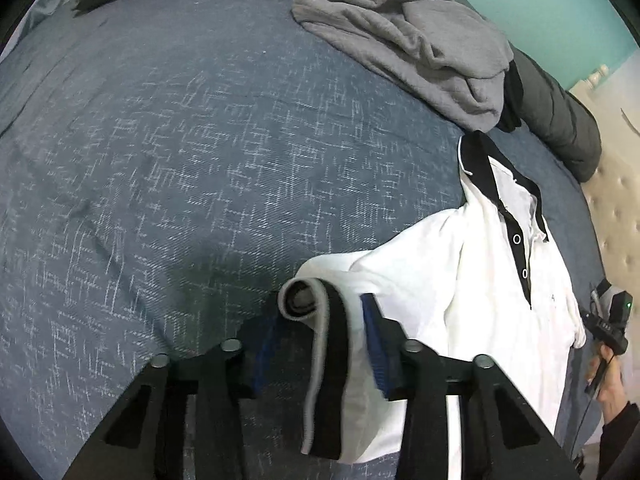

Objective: Fold clothes

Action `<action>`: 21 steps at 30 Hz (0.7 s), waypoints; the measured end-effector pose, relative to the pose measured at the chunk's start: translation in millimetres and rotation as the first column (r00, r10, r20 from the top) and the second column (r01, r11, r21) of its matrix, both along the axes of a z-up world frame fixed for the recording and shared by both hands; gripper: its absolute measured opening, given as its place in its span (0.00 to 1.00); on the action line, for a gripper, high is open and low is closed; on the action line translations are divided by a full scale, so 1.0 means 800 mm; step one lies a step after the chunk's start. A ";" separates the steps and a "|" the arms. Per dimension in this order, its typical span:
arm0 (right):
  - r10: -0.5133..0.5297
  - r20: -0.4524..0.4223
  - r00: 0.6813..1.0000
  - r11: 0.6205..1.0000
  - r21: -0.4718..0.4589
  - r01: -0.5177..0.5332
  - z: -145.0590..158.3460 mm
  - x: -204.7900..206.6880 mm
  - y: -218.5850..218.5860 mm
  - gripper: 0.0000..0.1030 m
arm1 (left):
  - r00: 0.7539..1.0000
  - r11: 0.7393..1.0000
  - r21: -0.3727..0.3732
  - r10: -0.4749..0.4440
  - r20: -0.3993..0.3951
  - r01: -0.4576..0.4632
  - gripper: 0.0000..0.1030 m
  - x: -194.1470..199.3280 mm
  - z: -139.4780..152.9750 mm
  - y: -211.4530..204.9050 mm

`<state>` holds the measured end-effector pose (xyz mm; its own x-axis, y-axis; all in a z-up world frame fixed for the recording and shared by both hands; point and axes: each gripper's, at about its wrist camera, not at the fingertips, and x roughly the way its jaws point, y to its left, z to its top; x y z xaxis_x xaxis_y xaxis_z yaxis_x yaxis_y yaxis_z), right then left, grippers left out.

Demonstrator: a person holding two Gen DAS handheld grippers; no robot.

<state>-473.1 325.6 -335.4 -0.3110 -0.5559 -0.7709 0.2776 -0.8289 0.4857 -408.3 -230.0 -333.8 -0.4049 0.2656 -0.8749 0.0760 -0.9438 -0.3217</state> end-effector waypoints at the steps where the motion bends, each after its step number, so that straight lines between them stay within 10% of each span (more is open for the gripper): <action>1: -0.005 -0.009 1.000 1.000 -0.002 0.005 0.002 0.000 0.001 0.13 | 1.000 1.000 0.000 0.003 -0.002 -0.003 0.20 -0.001 0.000 -0.001; 21: -0.256 -0.072 0.964 0.967 -0.026 0.255 0.020 -0.012 0.084 0.06 | 0.979 0.981 0.022 0.193 -0.059 -0.192 0.05 0.002 0.037 -0.063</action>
